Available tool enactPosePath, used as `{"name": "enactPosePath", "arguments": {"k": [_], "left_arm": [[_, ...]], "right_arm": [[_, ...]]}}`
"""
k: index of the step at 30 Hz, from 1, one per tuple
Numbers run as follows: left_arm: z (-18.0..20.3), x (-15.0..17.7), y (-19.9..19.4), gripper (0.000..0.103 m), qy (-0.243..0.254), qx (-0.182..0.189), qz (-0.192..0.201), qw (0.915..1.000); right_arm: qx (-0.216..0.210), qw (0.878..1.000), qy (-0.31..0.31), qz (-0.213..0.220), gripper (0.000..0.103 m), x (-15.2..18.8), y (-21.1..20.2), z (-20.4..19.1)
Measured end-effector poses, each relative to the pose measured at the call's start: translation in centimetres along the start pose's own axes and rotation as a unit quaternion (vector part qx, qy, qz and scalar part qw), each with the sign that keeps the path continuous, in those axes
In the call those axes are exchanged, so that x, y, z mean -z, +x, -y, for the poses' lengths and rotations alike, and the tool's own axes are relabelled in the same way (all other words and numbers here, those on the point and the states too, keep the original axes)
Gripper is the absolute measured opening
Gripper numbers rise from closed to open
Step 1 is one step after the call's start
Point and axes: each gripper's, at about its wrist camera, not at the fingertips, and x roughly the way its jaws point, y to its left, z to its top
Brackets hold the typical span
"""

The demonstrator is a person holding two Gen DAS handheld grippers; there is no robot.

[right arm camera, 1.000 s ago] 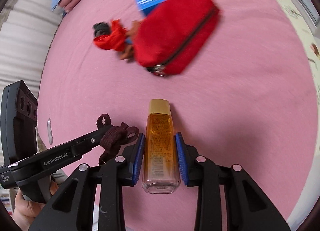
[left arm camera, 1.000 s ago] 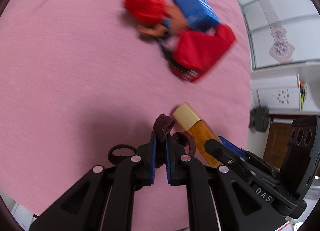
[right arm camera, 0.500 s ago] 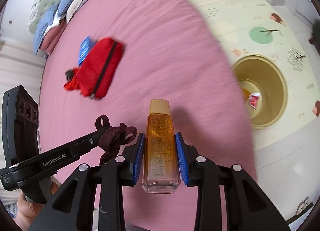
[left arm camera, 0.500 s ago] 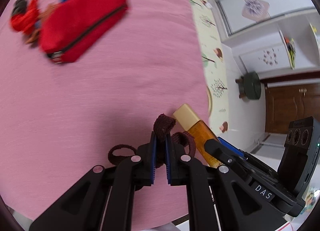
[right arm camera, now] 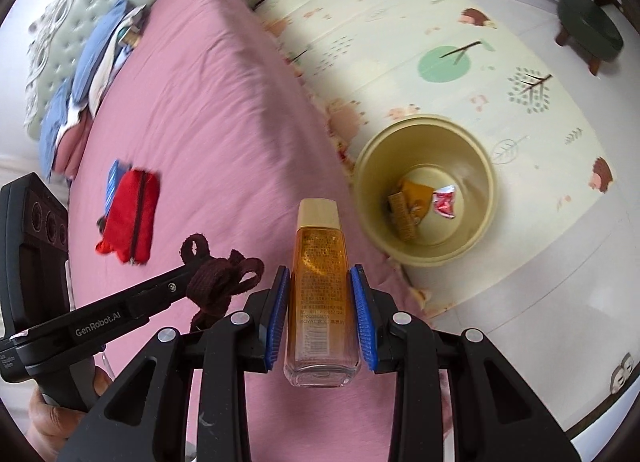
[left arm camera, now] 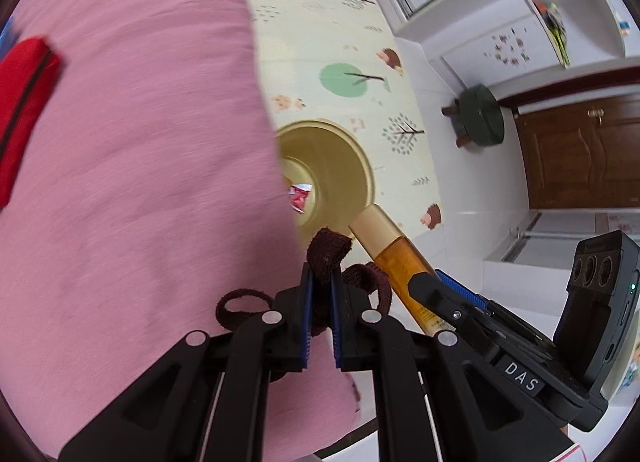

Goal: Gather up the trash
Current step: 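Carry the bottle and hair tie over the yellow bin and open both tools, then move both tools back over the bed toward the red cloth and pouch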

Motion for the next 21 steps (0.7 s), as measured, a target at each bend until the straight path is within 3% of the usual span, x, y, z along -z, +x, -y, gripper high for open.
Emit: {"name": "enactPosePath", "arguments": {"k": [6,7,8,9,10,11,17,21], "left_arm": [[4.7,-2.4,2.8,0.009,0.027,0.020,-0.015,0.9993],[5.5,-2.8,3.1,0.014,0.030,0.023,-0.015,0.9992],[5.9,-3.2,3.2,0.021,0.032,0.023,-0.012,0.9992],[6.5,-3.8,3.3,0.045,0.033,0.022,-0.011,0.9991],[6.7,-4.2,3.3,0.067,0.032,0.023,-0.008,0.9992],[7.0,-4.6,3.2,0.071,0.032,0.020,-0.002,0.9993],[7.4,-6.0,3.5,0.075,0.042,-0.003,-0.016,0.9990],[6.8,-5.9,2.8,0.079,0.043,-0.017,-0.015,0.9988]], "right_arm": [[0.007,1.000,0.018,0.018,0.031,-2.4,-1.2,3.6],[0.005,1.000,0.018,0.019,0.031,-2.8,-1.3,4.0],[0.001,1.000,0.019,0.020,0.032,-3.3,-1.5,4.4],[-0.003,0.999,0.026,0.027,0.033,-3.8,-1.7,4.9],[-0.012,0.999,0.034,0.033,0.044,-4.4,-2.0,5.6],[-0.018,0.999,0.038,0.035,0.049,-4.9,-2.2,6.0],[-0.003,0.998,0.046,0.049,0.049,-7.4,-3.5,7.3],[-0.004,0.997,0.059,0.052,0.058,-7.7,-3.6,7.1]]}}
